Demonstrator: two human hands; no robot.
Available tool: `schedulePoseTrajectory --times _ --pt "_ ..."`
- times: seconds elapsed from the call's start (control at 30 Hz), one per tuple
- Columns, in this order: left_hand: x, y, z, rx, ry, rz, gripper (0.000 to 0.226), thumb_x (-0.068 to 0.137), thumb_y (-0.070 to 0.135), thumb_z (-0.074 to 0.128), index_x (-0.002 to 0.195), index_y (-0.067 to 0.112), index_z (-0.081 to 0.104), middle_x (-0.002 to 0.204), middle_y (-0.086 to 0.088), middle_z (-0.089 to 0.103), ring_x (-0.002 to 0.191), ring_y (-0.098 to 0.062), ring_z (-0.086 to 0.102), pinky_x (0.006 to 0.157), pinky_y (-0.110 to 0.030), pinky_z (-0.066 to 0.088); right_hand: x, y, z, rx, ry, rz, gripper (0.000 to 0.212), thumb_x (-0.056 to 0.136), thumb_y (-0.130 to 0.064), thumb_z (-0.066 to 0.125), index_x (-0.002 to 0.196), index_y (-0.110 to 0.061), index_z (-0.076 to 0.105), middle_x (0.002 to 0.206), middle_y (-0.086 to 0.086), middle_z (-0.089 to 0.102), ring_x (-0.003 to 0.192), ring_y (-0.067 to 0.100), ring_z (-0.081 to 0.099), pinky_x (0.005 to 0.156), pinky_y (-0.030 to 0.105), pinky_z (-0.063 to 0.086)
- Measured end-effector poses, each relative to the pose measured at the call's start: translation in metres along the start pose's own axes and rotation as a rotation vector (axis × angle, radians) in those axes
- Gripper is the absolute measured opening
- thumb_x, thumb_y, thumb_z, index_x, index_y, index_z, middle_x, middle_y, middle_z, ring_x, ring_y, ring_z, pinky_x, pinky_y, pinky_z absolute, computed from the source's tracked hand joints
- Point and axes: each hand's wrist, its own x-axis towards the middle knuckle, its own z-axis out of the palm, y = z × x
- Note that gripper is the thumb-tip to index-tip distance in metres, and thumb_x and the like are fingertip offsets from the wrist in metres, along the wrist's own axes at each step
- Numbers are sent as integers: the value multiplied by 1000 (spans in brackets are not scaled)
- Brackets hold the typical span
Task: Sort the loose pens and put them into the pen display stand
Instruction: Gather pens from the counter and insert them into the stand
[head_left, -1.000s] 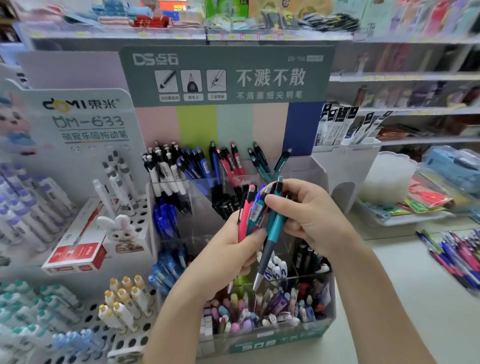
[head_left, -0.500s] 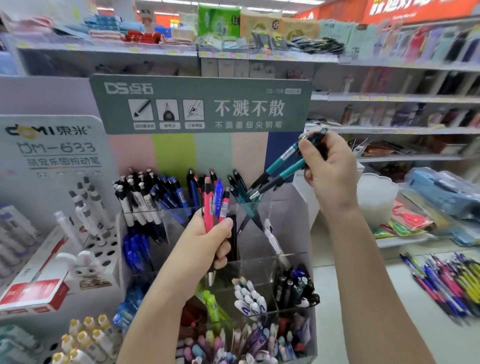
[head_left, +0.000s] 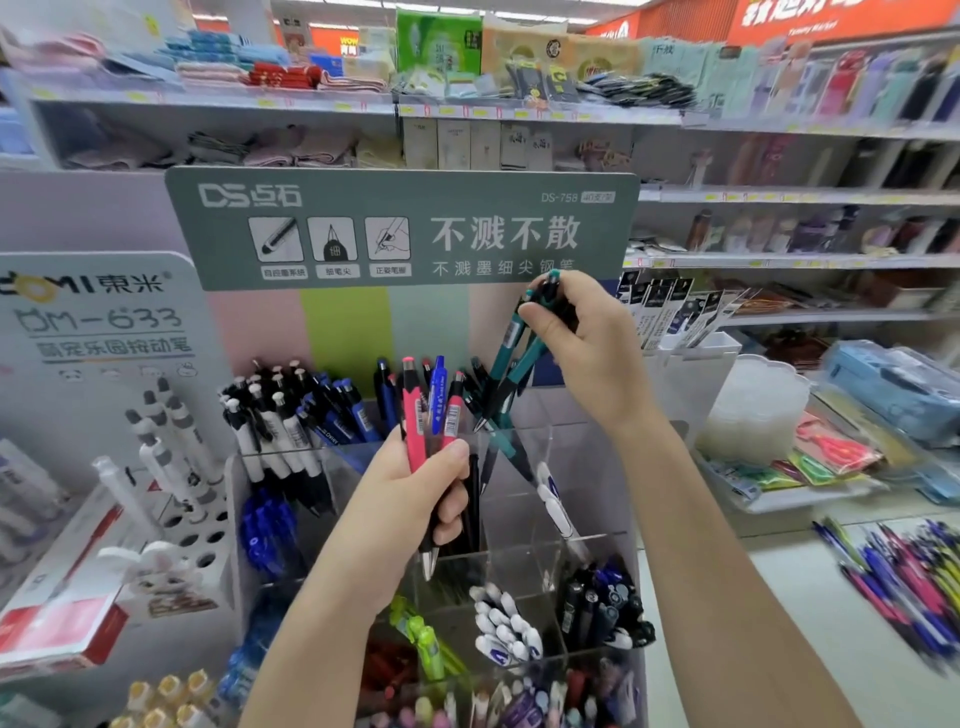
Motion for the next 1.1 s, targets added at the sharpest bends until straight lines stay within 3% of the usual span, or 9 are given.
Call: schedulePoseTrajectory --times 0.13,0.27,0.33,0.4,0.53,0.8,0.9,1.0,1.1 --pt "3 -2 0 5 -6 -7 3 98 6 47 96 7 48 71 -2 48 48 -10 38 40 -20 32 0 9 1 -29 73 138 5 93 -11 59 89 -9 56 75 -13 53 65 -3 52 61 13 43" --pt "3 -3 0 7 -7 -16 4 98 6 47 96 9 49 72 -2 49 48 -10 38 40 -20 32 -3 16 0 -5 183 271 9 94 -14 58 86 -14 52 72 -10 53 69 20 57 69 47 53" --pt "4 -4 0 3 -5 -22 3 98 7 47 96 8 49 73 -2 49 48 -10 38 40 -21 32 -3 17 1 -3 203 282 11 94 -13 58 86 -14 50 72 -11 52 70 24 56 69 49 52" --pt "4 -4 -1 4 -5 -22 2 98 7 47 97 8 48 73 -2 49 48 -11 38 40 -20 32 -3 17 3 -26 213 240 11 93 -12 58 87 -13 49 72 -12 51 69 19 55 67 44 52" --pt "2 -3 -1 3 9 -11 3 98 7 47 101 7 48 72 -2 49 47 -10 38 40 -20 32 -4 16 5 -153 108 30 7 90 -8 61 88 -7 54 74 -15 45 67 4 40 66 4 33" --pt "0 -4 0 -4 13 -9 3 98 6 47 100 6 49 72 -1 50 47 -9 39 40 -21 32 -22 15 22 -250 -85 54 17 86 -10 67 92 3 59 84 13 61 76 20 50 63 19 29" --pt "-1 -4 0 -5 14 -5 10 98 7 48 107 4 49 73 -2 49 47 -9 39 40 -21 32 -29 11 21 -254 -162 172 29 87 -18 68 110 -4 58 102 11 66 93 27 59 73 27 41" --pt "-2 -5 -1 -8 10 5 12 97 7 48 108 1 49 73 -3 48 48 -9 39 41 -20 32 -37 3 18 -236 -265 260 53 84 -18 71 130 -13 46 123 5 59 112 22 54 79 17 35" --pt "-3 -4 -3 -23 9 8 3 97 6 48 99 5 49 73 -2 49 48 -10 39 40 -21 33 -45 -1 12 -189 -146 389 67 79 -15 76 135 -12 39 124 6 55 110 22 53 82 19 35"
